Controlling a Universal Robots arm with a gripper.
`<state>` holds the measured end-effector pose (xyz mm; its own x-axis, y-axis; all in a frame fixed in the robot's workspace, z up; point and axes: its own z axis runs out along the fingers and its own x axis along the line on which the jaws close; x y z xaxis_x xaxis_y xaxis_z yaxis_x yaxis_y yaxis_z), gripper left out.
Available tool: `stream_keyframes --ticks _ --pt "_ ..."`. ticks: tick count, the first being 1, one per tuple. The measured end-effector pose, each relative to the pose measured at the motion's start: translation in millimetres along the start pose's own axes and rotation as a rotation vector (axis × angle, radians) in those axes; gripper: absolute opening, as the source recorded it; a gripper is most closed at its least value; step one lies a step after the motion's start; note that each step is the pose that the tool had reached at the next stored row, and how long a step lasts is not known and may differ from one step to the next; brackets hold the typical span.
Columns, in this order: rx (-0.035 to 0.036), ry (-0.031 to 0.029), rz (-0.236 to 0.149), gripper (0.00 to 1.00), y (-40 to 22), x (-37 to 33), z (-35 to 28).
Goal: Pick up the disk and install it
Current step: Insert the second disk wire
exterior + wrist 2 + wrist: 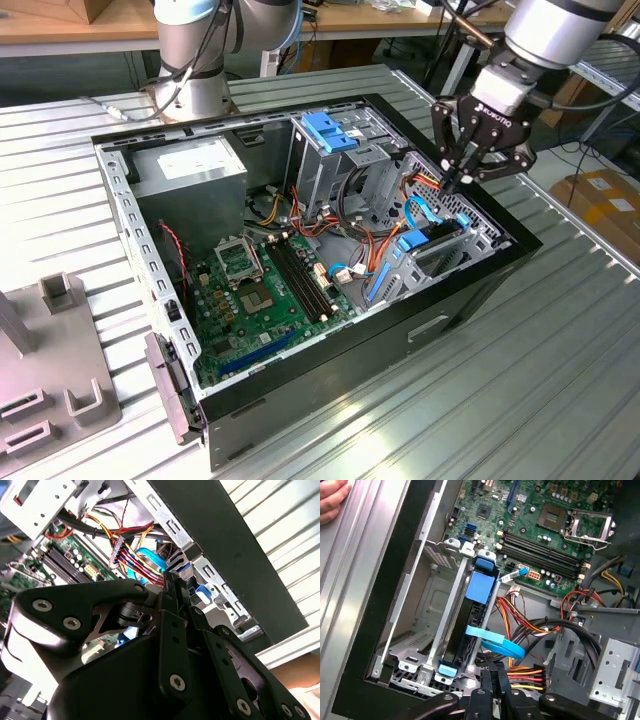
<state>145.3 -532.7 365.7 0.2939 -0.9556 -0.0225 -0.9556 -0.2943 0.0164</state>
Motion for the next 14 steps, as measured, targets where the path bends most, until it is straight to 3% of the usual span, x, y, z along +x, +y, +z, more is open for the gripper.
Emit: stream_keyframes --ticks 3,5,7,10,11,13,14 --pt "0.0016 -0.0011 0.070 0.16 0.0 0.0 0.8" --pt "0.0035 -0.0025 0.157 0.16 0.0 0.0 1.7" --pt "0.0047 -0.0034 0.211 0.16 0.0 0.0 2.1" --pt "0.0061 -0.0031 0.218 0.16 3.4 -1.0 2.3" --pt "0.0116 -0.0021 0.218 0.16 3.9 -1.2 2.5" --pt "0.0396 0.0033 0.218 0.16 4.6 -1.3 3.7" --pt "0.0479 0.0049 0.218 0.16 4.7 -1.3 4.1"
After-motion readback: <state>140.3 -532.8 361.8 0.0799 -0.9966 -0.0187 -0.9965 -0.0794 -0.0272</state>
